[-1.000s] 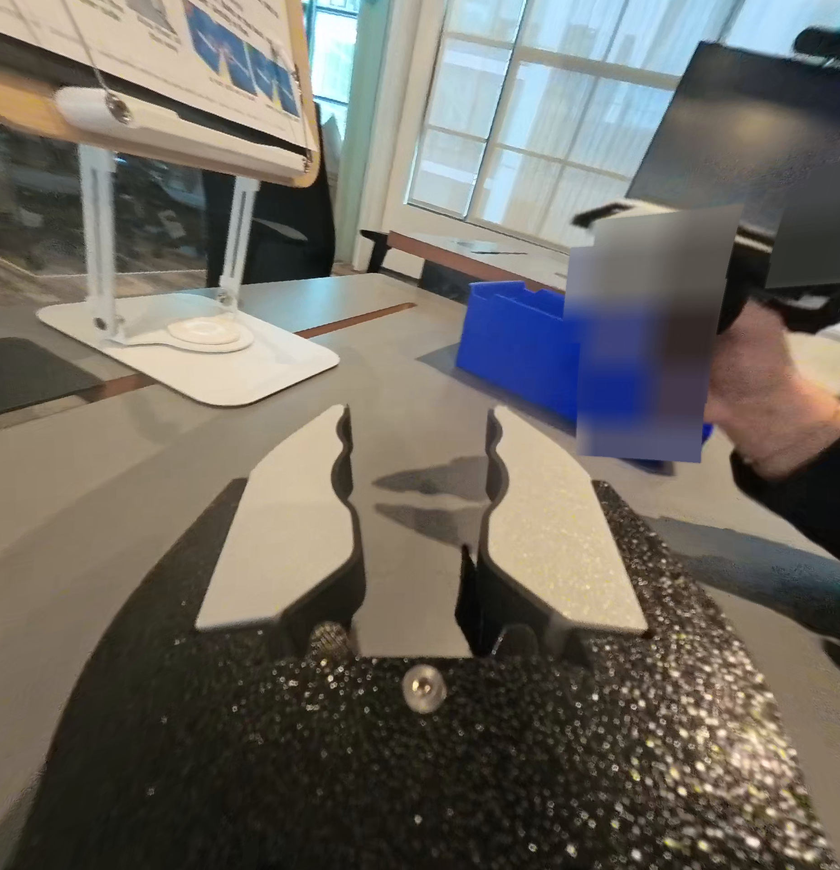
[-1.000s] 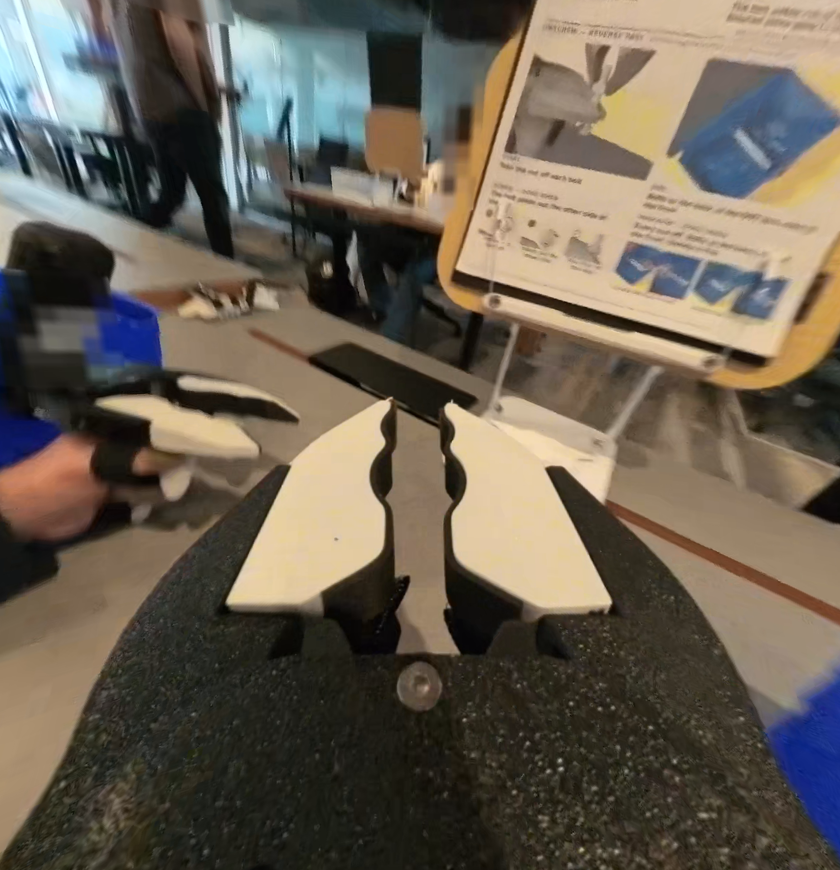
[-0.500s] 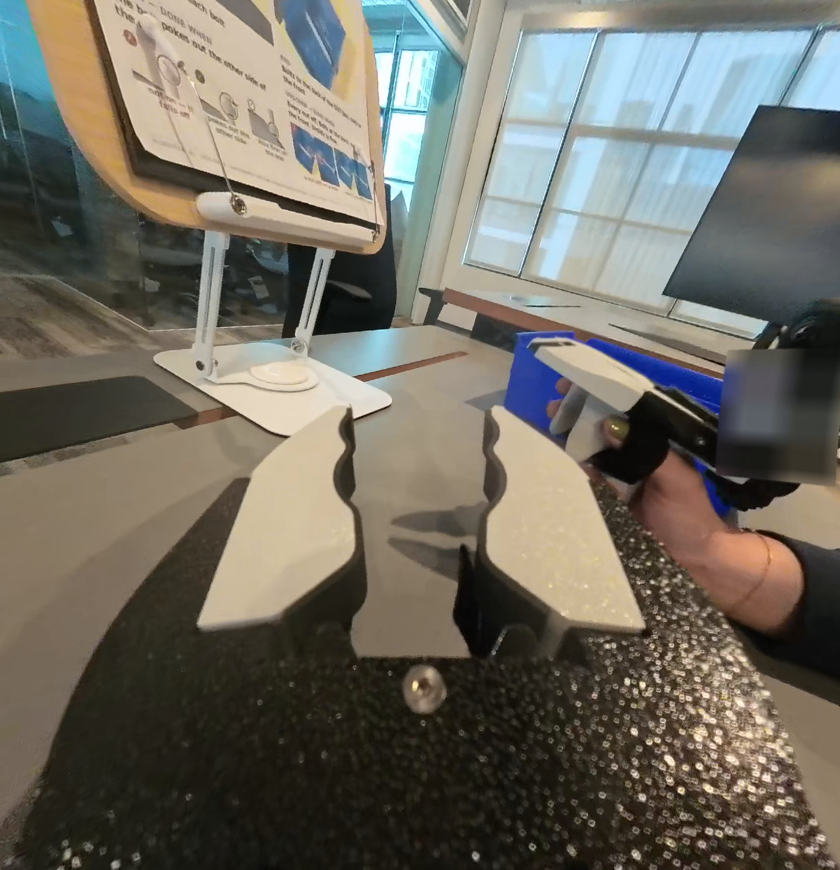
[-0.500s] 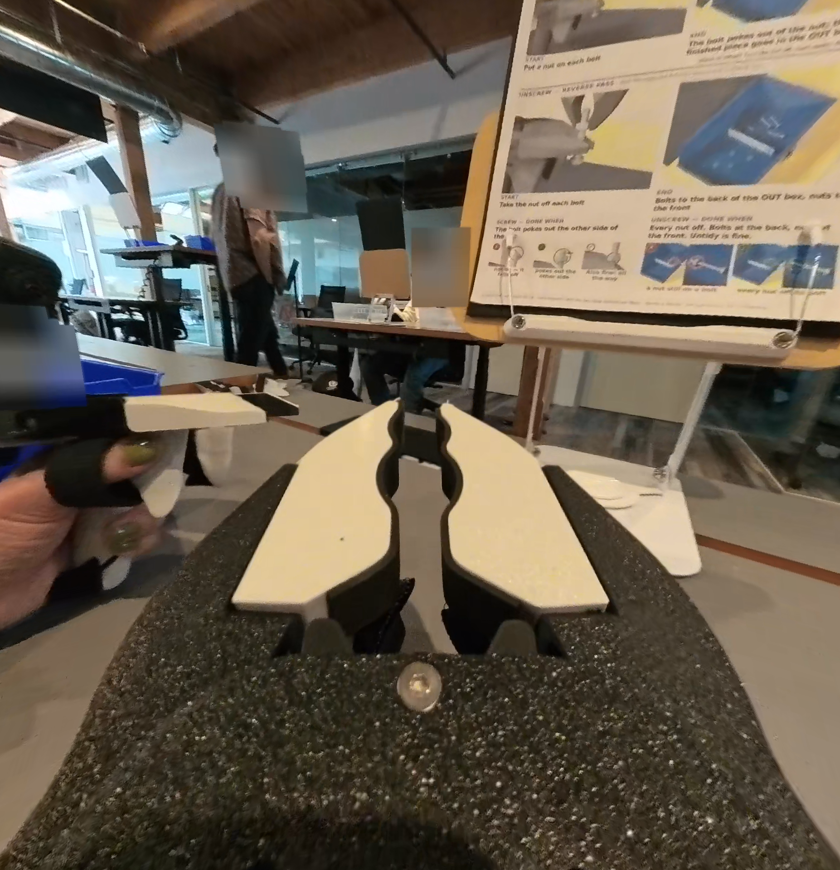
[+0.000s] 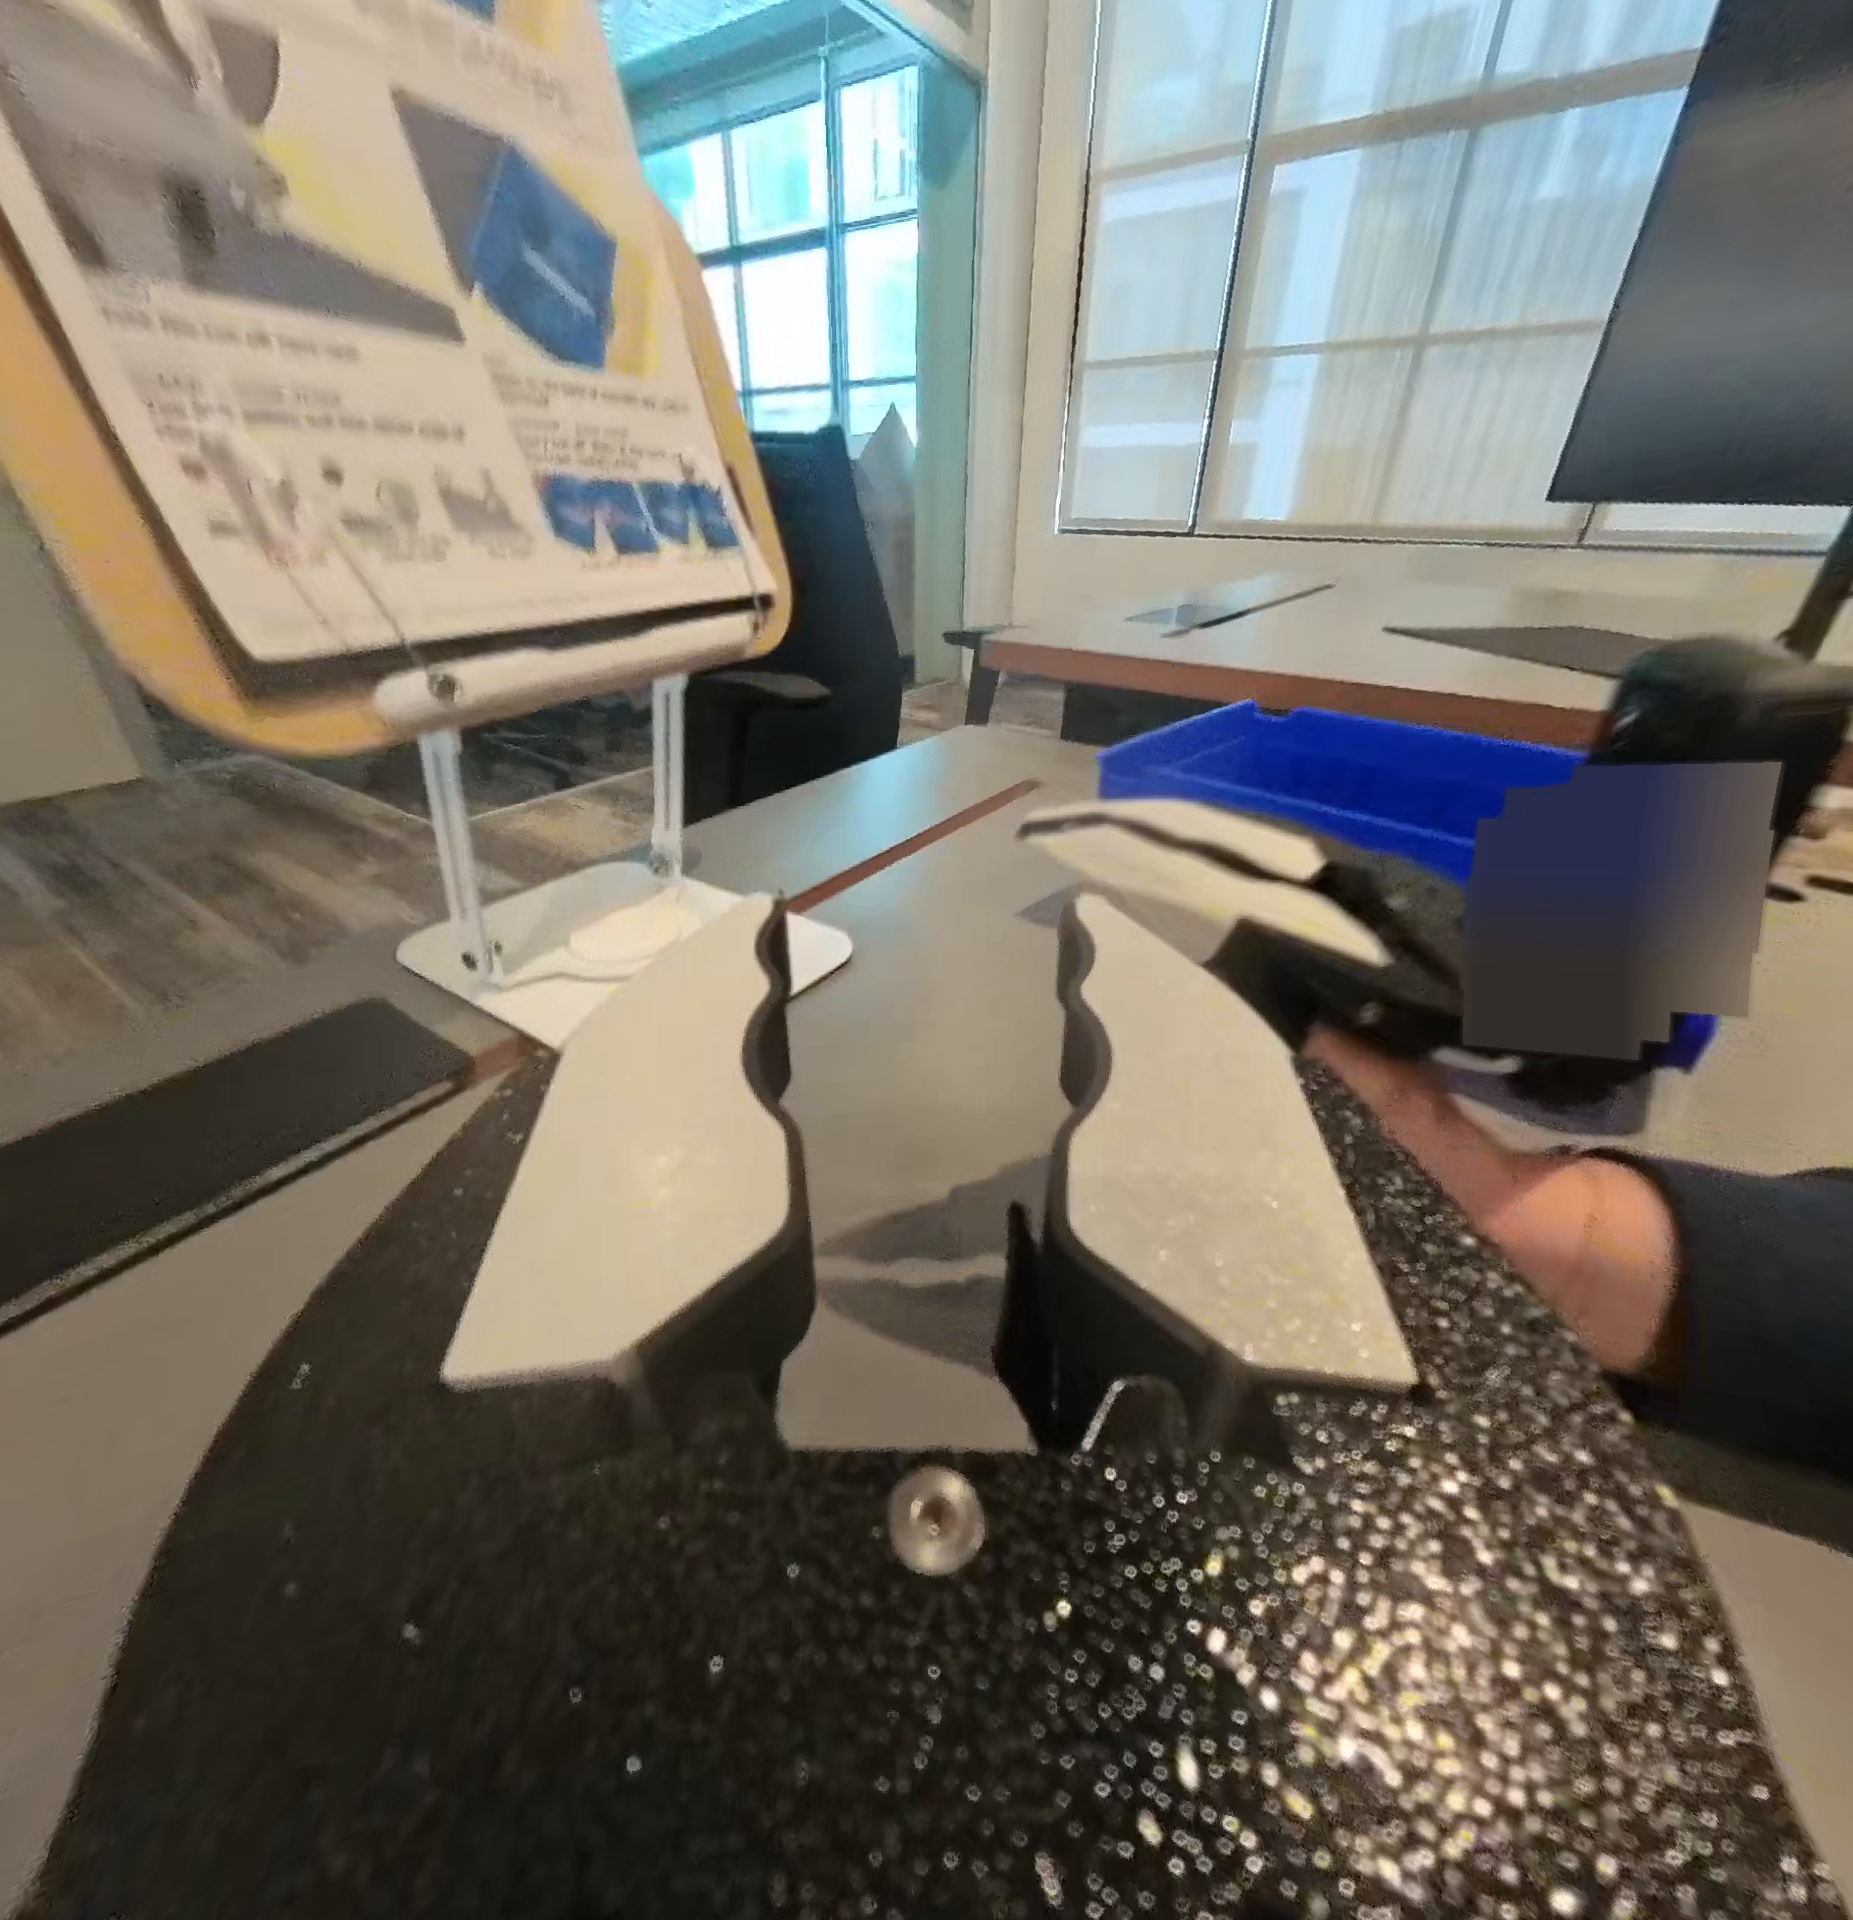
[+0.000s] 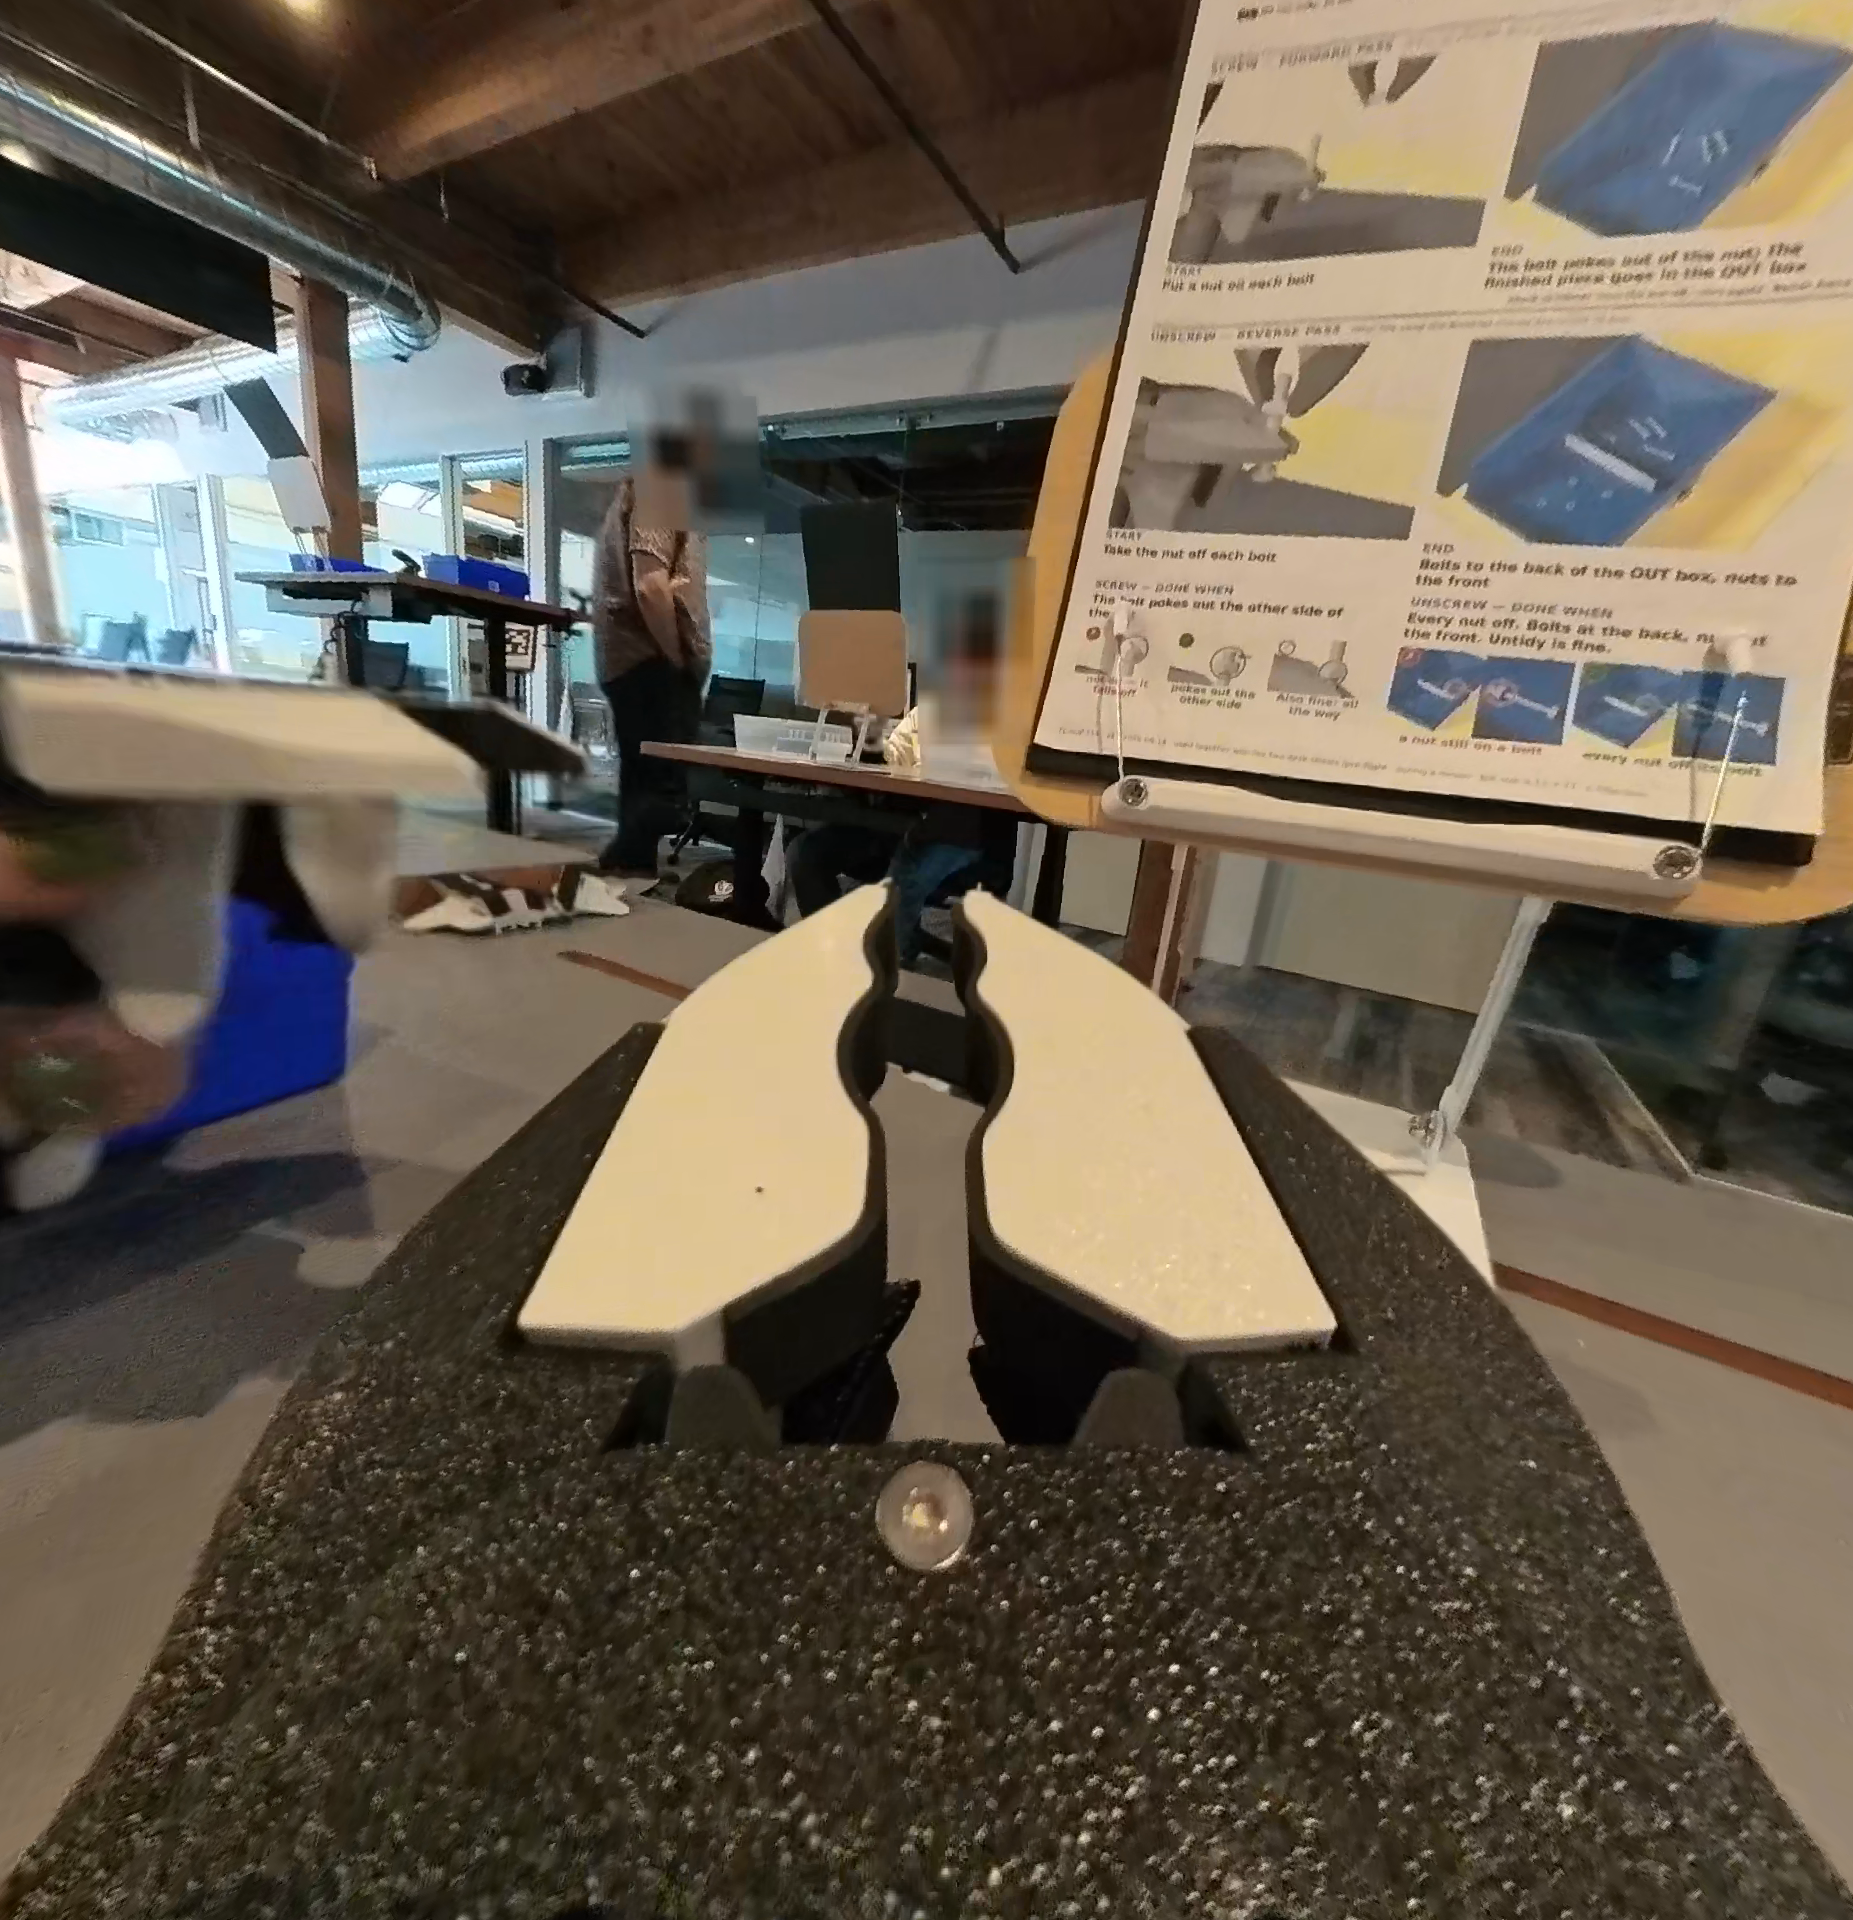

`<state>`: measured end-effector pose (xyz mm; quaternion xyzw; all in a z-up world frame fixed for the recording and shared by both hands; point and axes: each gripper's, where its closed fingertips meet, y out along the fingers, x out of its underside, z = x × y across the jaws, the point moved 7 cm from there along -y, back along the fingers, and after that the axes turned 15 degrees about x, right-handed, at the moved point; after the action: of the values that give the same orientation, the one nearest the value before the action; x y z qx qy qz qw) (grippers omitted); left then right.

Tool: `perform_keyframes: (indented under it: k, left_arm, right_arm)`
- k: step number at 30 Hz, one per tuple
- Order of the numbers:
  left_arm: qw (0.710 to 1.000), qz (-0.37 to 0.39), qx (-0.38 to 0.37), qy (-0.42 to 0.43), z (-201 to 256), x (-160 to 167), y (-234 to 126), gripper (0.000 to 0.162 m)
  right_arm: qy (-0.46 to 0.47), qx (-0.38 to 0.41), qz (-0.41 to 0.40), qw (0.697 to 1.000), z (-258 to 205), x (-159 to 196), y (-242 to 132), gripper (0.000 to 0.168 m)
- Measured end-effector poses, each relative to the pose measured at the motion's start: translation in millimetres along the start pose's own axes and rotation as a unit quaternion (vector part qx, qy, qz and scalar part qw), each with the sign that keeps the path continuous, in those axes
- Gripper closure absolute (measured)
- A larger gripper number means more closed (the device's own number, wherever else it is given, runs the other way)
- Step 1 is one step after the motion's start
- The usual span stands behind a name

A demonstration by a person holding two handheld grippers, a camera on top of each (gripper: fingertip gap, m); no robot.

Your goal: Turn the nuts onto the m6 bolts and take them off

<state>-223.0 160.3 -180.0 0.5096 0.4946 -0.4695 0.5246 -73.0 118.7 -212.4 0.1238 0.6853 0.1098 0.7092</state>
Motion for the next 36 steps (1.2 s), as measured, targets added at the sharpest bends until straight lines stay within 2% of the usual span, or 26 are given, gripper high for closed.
perform_keyframes:
  k: [5,7,11,16,21,24,26,30,33,36]
  left_arm:
    - [0.998,0.025,-0.048,-0.014,33,-47,-35,0.118]
    - [0.997,0.010,-0.071,-0.018,40,-59,-61,0.118]
    - [0.985,-0.040,-0.166,-0.027,47,-76,-128,0.117]
    - [0.956,-0.075,-0.277,-0.064,52,-82,-207,0.119]
    - [0.919,-0.142,-0.347,-0.122,50,-73,-256,0.109]
    - [0.902,-0.205,-0.342,-0.167,47,-59,-269,0.108]
    - [0.893,-0.250,-0.308,-0.210,44,-45,-271,0.118]
    - [0.867,-0.336,-0.229,-0.289,39,-9,-268,0.124]
    - [0.836,-0.406,-0.229,-0.291,32,14,-272,0.124]
    - [0.834,-0.417,-0.231,-0.277,23,20,-269,0.125]
  right_arm:
    - [0.008,0.000,-0.002,1.000,1,1,0,0.159]
    - [0.004,0.004,-0.002,1.000,2,1,-1,0.160]
    - [0.013,0.009,-0.001,1.000,7,0,0,0.160]
    - [0.061,0.021,-0.006,0.998,17,2,1,0.160]
    - [0.096,0.020,-0.011,0.995,23,2,2,0.160]
    - [0.099,0.020,-0.012,0.995,24,2,3,0.160]
    - [0.098,0.018,-0.011,0.995,24,1,3,0.160]
    - [0.107,0.017,-0.012,0.994,25,1,3,0.161]
    - [0.113,0.017,-0.015,0.993,26,2,4,0.161]
    - [0.114,0.017,-0.016,0.993,26,2,4,0.161]
